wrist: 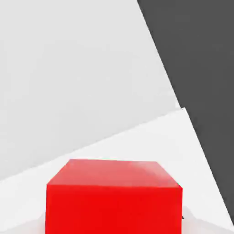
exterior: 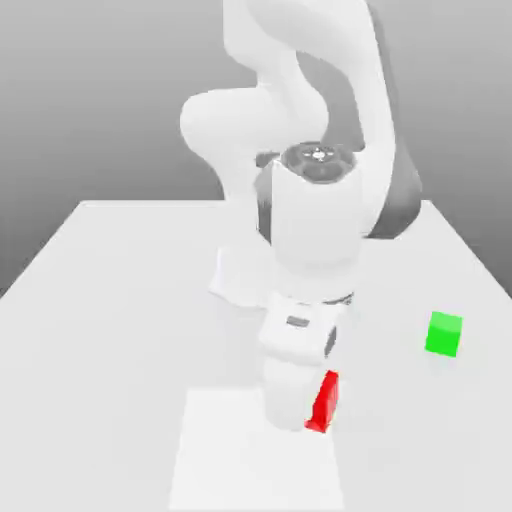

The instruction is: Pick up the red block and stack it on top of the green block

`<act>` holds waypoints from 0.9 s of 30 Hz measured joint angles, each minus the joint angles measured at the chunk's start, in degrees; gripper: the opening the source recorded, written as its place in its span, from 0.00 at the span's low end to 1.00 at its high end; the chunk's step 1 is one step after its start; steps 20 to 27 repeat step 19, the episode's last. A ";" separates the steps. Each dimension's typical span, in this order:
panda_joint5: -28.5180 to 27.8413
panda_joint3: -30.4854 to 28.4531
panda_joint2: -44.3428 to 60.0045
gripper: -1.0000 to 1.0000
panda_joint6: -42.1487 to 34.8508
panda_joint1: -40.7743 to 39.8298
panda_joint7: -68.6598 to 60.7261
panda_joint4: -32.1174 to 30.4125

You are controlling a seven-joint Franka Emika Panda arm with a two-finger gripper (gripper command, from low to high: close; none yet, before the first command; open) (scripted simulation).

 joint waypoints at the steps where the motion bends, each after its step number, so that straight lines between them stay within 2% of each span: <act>1: -0.04 1.40 -1.18 0.00 -0.18 3.11 0.48 -0.98; 3: -0.29 3.46 -3.51 0.00 -0.49 9.53 1.53 -2.89; 9: -1.65 12.48 -10.75 0.00 -1.28 20.43 5.04 -8.61; 12: -3.23 14.47 -7.62 0.00 2.71 21.76 6.55 -9.36; 16: -7.87 14.16 0.40 0.00 10.41 21.37 9.86 -9.15; 17: -8.98 13.78 1.80 1.00 11.73 21.49 10.67 -9.09; 27: -8.98 13.78 1.80 1.00 11.72 21.48 10.67 -9.09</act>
